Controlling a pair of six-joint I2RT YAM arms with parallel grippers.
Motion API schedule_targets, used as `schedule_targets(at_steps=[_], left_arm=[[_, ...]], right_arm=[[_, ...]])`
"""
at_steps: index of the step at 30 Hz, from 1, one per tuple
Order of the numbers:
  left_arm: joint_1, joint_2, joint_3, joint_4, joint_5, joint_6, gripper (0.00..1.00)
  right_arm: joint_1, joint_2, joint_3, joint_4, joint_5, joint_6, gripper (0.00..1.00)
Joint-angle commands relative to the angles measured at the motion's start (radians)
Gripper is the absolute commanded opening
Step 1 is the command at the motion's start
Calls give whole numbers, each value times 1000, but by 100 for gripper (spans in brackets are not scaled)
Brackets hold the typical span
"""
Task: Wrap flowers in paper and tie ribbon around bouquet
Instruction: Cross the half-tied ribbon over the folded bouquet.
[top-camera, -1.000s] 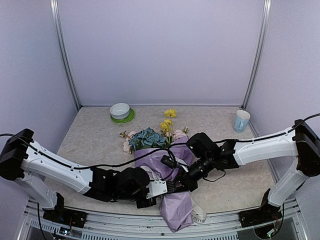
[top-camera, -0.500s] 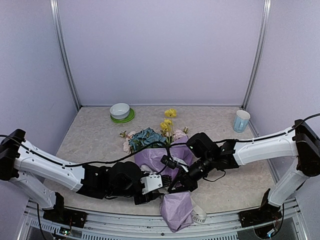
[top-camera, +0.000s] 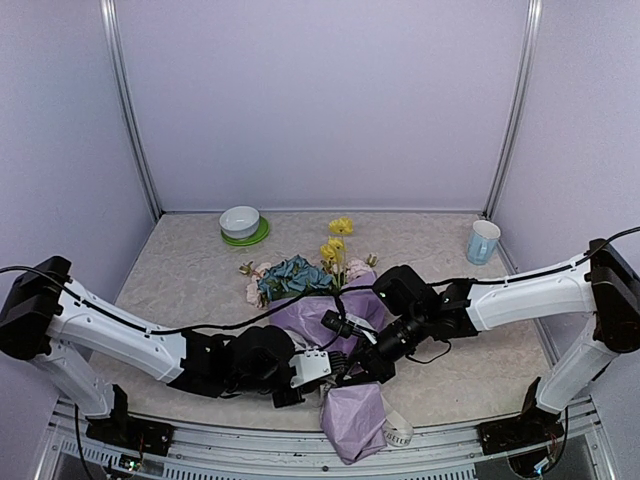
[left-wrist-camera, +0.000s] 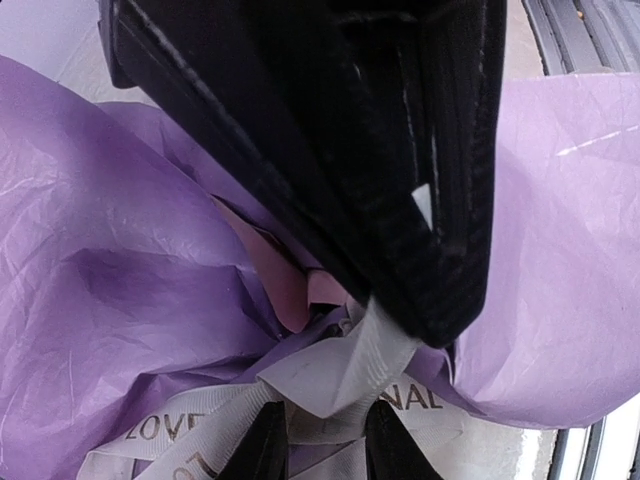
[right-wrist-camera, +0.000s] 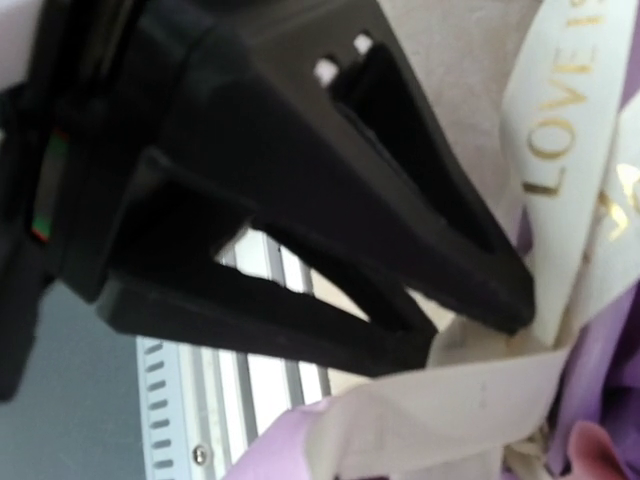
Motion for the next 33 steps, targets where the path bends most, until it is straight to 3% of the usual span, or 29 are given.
schedule_targets(at_steps=[1, 4, 7, 13, 17, 24, 33], left_arm=[[7, 11, 5, 98, -31, -16, 22], [13, 26, -1, 120, -34, -31, 16], [18, 41, 3, 114, -35, -41, 11], [35, 42, 4, 126, -36, -68, 4], [36, 43, -1, 131, -16, -80, 4], [35, 20, -13, 141, 26, -95, 4], [34, 10, -32, 156, 63, -109, 4]], right_arm=[[-13, -22, 13, 5, 6, 4, 3], [-14, -22, 39, -22, 14, -13, 23], [-24, -43, 80, -76, 41, -42, 37], [-92, -74, 116, -148, 73, -82, 45], [-107, -45, 149, -203, 135, -107, 41], [-106, -19, 177, -288, 187, -150, 11], [-106, -21, 108, -299, 90, -203, 6]])
